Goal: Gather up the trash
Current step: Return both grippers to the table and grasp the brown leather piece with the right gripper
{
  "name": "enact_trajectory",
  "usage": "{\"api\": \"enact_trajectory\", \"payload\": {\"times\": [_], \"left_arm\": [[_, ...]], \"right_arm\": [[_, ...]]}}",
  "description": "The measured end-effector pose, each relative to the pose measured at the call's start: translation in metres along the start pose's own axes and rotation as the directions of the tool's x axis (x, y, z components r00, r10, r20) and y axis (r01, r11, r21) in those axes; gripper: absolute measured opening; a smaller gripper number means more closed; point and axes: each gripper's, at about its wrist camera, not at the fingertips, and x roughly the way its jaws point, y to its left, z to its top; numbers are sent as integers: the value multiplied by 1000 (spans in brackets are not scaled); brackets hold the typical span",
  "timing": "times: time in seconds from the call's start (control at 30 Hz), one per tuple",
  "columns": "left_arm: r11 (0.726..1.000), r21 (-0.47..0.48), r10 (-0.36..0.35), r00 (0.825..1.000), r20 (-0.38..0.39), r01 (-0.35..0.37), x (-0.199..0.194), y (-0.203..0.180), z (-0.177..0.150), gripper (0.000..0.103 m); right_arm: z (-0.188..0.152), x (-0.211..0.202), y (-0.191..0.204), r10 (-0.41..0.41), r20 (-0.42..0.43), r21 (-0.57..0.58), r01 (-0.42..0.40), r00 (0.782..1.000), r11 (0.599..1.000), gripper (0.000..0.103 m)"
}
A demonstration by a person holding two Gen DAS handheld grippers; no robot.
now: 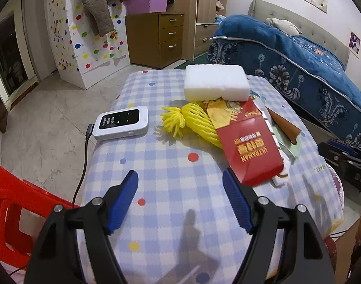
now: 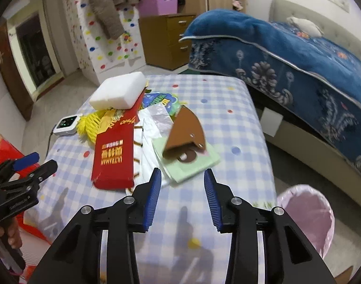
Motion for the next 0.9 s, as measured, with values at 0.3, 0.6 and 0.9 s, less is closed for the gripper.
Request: {"api": "enact_trajectory", "payload": {"times": [0.3, 0.6, 0.9], "left_arm": [[1000, -11, -12, 1000, -10, 11, 15, 2, 8, 72], [1000, -6, -31, 999, -26, 31, 19, -2, 5, 72], [999, 0, -42, 999, -24, 42, 1, -6, -6, 72]], "right_arm": [[38, 61, 16, -63, -51, -58, 60, 997, 996, 39], [49, 93, 11, -104, -132, -57, 97, 986, 994, 38], [37, 38, -18, 20, -61, 94, -14, 998, 995, 31]]}}
